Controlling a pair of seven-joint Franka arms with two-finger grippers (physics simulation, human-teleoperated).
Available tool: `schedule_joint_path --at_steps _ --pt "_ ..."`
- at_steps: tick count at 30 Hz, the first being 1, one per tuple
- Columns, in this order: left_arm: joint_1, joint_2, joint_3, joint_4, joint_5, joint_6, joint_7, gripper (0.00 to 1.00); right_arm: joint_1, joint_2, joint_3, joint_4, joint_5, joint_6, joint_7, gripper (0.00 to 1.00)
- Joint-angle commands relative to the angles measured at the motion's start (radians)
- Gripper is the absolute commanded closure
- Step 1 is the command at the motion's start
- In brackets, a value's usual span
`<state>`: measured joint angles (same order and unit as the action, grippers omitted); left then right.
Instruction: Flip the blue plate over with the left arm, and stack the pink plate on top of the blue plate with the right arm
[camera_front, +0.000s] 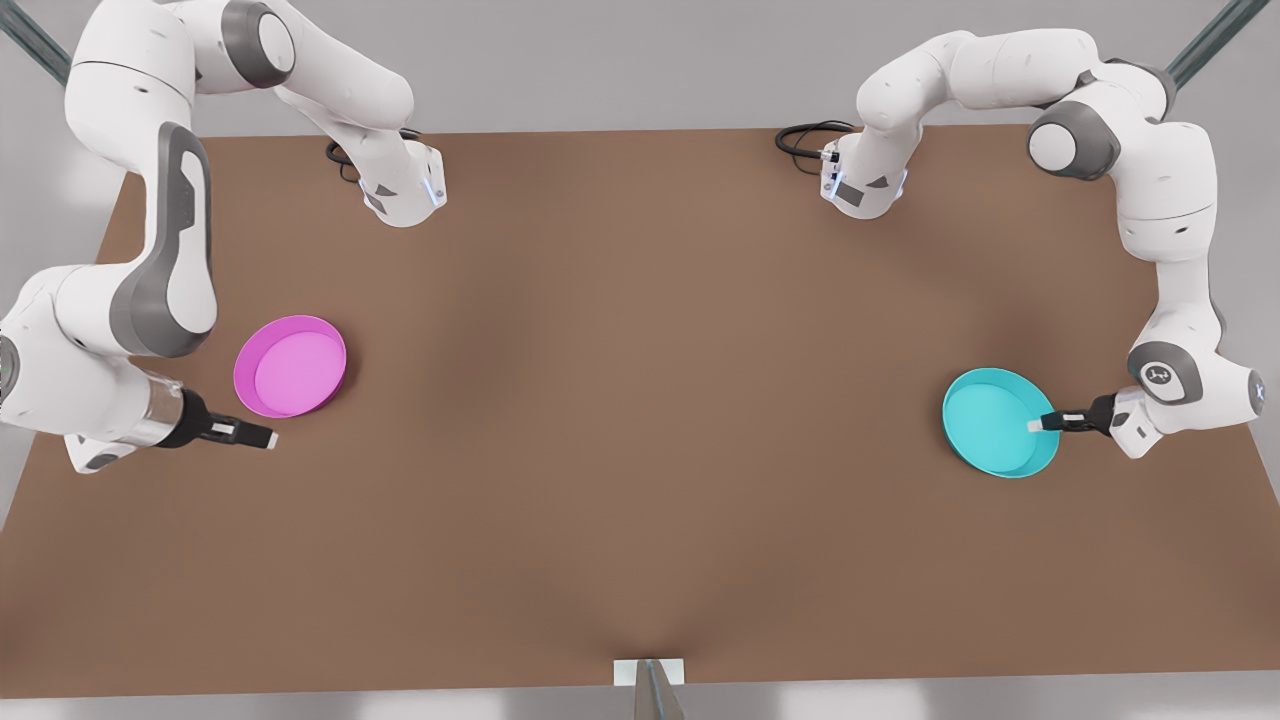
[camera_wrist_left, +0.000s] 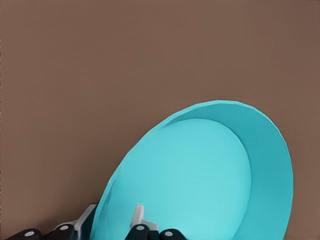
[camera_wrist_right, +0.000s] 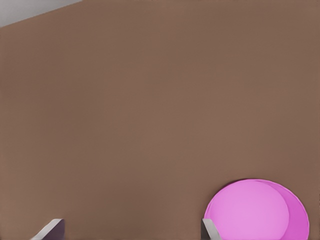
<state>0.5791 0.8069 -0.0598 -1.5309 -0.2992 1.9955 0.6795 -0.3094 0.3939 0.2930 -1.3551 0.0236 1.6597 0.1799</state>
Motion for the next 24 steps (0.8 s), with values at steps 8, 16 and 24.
schedule_joint_path --at_steps 8,16,24 --pt "-0.001 0.000 0.000 0.000 0.025 0.000 -0.001 0.66 0.009 0.002 0.000 0.001 0.002 -0.003 0.007 0.00" --pt "-0.001 0.000 0.000 0.000 0.025 -0.001 -0.005 0.67 0.016 0.020 0.000 0.031 -0.005 0.020 -0.010 0.00" --pt "-0.001 0.000 0.000 0.000 0.025 -0.001 -0.006 0.72 0.024 0.019 0.000 0.031 0.004 0.009 0.006 0.00"
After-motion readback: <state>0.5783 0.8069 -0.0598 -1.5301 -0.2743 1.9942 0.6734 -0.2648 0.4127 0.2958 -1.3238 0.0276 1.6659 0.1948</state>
